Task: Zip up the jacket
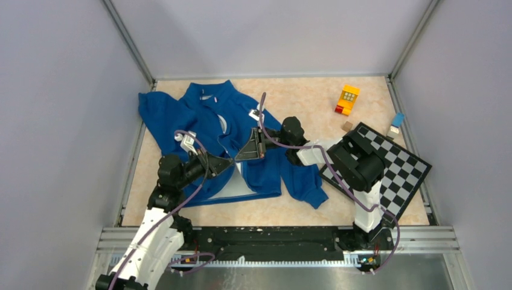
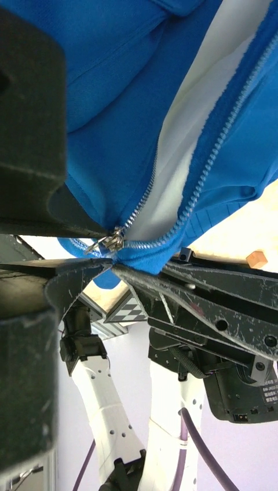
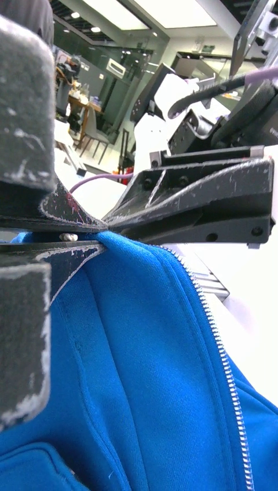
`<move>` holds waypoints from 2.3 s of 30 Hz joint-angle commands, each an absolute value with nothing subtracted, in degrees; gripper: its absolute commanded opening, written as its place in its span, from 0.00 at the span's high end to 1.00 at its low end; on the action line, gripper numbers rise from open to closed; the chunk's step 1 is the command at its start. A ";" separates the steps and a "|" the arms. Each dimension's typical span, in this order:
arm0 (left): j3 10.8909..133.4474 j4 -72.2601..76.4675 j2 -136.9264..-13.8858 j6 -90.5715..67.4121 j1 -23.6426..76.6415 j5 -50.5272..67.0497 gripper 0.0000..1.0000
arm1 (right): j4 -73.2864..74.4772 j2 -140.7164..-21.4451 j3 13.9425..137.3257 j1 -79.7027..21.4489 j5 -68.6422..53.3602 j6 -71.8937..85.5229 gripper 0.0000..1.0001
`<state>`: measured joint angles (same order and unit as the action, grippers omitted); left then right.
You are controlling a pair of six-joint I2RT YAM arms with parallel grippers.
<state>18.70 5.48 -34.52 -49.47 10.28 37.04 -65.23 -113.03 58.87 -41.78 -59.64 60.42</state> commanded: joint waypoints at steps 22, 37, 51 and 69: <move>27.45 -4.43 -38.63 -26.08 10.11 41.20 0.42 | -62.70 -109.94 59.89 -41.85 -59.57 55.72 1.00; 25.85 8.24 -43.92 -25.24 10.10 53.07 0.35 | -62.35 -109.69 59.88 -41.93 -59.85 55.48 1.00; 28.86 -3.78 -44.82 -23.82 10.11 50.60 0.57 | -63.40 -109.86 59.74 -41.92 -59.97 56.13 1.00; 29.45 -6.58 -45.82 -24.23 10.11 46.78 0.76 | -63.96 -109.77 59.59 -41.92 -59.90 56.55 1.00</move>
